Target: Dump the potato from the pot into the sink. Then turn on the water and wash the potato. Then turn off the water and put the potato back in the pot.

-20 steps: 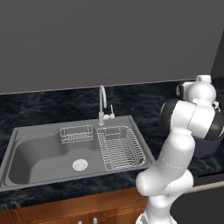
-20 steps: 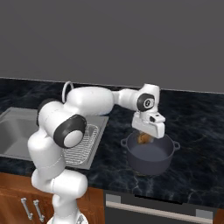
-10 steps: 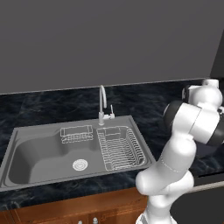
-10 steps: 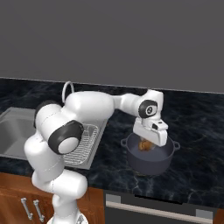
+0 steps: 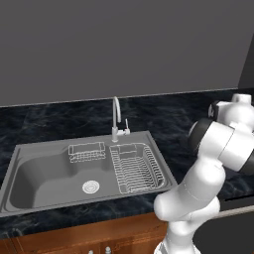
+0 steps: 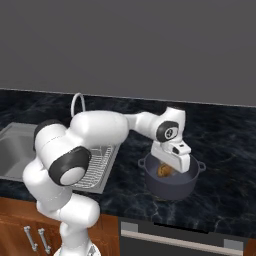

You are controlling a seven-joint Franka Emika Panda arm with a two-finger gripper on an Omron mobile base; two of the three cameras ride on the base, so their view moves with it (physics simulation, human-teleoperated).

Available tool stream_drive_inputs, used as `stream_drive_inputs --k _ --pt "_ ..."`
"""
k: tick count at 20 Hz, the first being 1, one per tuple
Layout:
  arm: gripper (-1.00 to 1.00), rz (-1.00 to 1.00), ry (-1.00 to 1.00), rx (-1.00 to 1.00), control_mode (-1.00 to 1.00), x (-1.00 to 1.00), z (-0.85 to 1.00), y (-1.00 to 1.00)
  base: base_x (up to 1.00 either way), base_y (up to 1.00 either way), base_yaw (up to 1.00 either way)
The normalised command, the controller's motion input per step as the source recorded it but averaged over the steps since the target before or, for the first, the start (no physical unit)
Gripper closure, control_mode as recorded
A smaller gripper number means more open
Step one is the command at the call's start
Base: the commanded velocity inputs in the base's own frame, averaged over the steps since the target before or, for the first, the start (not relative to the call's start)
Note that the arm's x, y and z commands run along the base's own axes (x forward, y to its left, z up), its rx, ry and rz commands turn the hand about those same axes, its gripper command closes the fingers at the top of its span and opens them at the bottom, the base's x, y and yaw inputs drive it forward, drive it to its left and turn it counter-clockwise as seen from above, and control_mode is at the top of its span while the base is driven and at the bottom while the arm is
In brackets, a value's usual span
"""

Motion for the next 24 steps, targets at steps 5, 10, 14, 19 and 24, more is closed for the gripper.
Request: stream_drive_inputs --k 5,10,14,19,24 --pt "1.00 0.00 0.00 0.00 -1.00 0.00 0.00 0.00 0.00 0.00 0.00" --pt "-1.00 0.00 -0.01 0.00 -1.00 -0.03 0.00 0.00 0.00 0.00 0.00" --pt "-1.00 0.00 -0.06 0.00 -1.00 -0.17 0.00 0.00 0.00 0.00 0.00" --pt "-1.00 0.00 -0.07 0.00 -1.00 -0.10 0.00 -0.01 0.00 0.00 0.00" --pt "-1.00 0.00 -0.10 0.00 -1.00 -0.09 0.34 0.02 0.00 0.00 0.00"
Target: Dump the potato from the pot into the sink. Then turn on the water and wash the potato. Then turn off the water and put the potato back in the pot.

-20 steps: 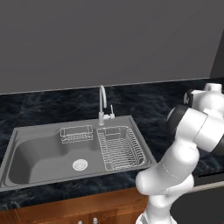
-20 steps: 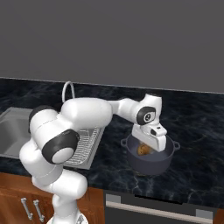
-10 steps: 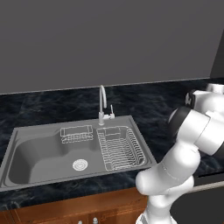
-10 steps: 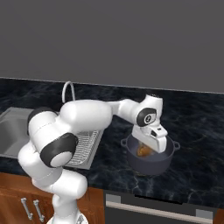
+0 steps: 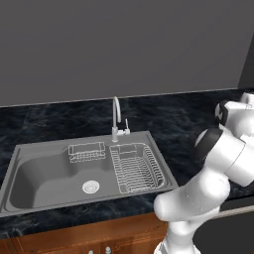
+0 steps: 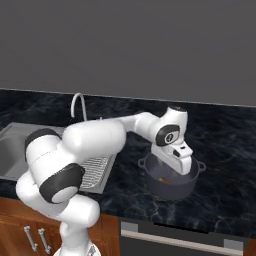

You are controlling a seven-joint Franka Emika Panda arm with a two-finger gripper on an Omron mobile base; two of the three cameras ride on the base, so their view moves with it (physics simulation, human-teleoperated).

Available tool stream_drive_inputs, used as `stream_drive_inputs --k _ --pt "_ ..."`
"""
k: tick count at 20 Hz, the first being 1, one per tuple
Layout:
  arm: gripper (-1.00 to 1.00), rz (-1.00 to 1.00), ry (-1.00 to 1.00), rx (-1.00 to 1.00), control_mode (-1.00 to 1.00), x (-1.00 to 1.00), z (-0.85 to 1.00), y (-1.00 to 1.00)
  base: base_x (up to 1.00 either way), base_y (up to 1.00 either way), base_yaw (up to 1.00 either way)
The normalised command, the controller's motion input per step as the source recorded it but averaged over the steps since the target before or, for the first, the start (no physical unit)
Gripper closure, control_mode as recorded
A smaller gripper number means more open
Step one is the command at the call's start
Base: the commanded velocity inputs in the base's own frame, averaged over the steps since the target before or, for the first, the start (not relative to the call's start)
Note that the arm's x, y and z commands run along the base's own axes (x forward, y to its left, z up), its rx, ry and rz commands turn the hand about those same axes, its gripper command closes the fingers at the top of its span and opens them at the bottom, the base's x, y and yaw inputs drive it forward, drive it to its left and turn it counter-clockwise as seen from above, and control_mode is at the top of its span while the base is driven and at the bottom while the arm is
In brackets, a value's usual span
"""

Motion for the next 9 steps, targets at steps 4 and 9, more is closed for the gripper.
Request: stream_drive_inputs --k 4,9 --pt "-1.00 0.00 -0.17 0.00 -1.00 -0.27 0.96 0.17 0.00 0.00 0.00" --pt "-1.00 0.00 -0.07 0.00 -1.00 -0.36 0.91 0.14 0.00 0.00 0.00"
